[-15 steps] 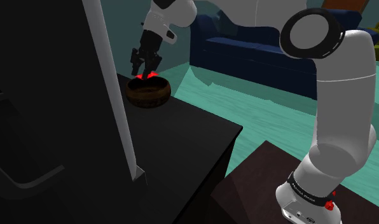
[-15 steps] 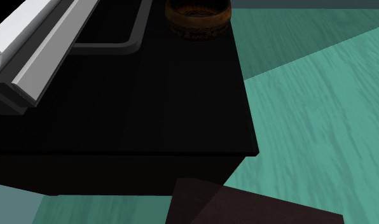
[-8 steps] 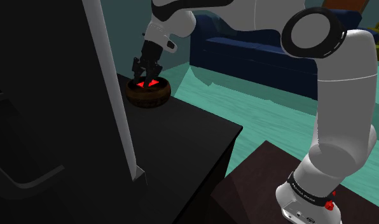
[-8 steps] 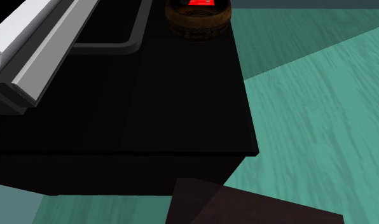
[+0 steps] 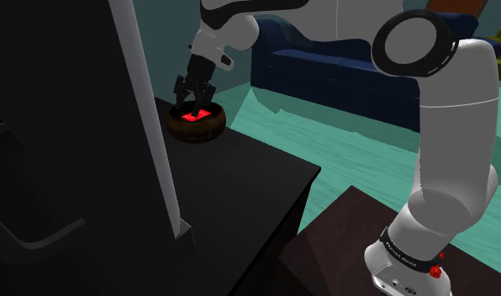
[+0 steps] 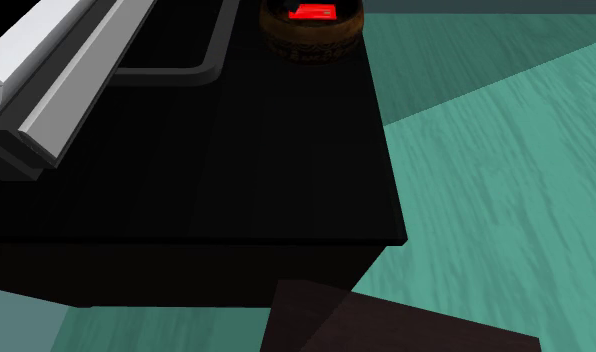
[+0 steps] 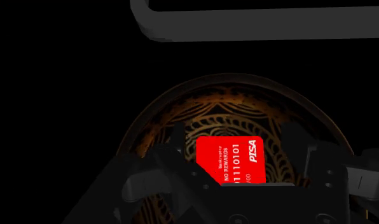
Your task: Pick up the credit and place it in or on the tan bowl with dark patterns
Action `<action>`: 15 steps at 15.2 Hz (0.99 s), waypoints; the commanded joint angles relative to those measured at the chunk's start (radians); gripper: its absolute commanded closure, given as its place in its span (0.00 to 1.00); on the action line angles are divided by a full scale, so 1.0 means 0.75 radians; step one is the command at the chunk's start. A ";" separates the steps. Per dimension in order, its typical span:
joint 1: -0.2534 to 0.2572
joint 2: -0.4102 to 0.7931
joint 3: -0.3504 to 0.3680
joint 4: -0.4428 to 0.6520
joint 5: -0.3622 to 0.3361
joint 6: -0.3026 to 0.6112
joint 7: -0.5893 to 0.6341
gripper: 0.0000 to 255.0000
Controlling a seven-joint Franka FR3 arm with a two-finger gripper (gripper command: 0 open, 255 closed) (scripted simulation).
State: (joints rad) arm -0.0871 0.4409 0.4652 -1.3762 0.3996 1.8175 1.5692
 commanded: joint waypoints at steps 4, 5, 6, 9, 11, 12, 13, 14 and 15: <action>0.000 0.000 0.000 0.000 0.000 0.000 0.000 0.00; 0.000 0.000 0.000 0.000 0.000 0.000 0.000 0.00; -0.010 -0.001 -0.003 0.037 -0.002 -0.041 0.004 0.00; -0.034 0.010 -0.011 0.159 -0.010 -0.162 0.019 0.00; -0.034 0.009 -0.011 0.158 -0.010 -0.162 0.019 0.00; -0.034 0.010 -0.011 0.159 -0.010 -0.162 0.019 0.00; -0.034 0.010 -0.011 0.159 -0.010 -0.162 0.019 0.00; -0.034 0.010 -0.011 0.159 -0.010 -0.162 0.019 0.00; -0.034 0.010 -0.011 0.159 -0.010 -0.162 0.019 0.00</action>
State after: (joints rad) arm -0.1127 0.4483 0.4569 -1.2573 0.3921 1.6965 1.5833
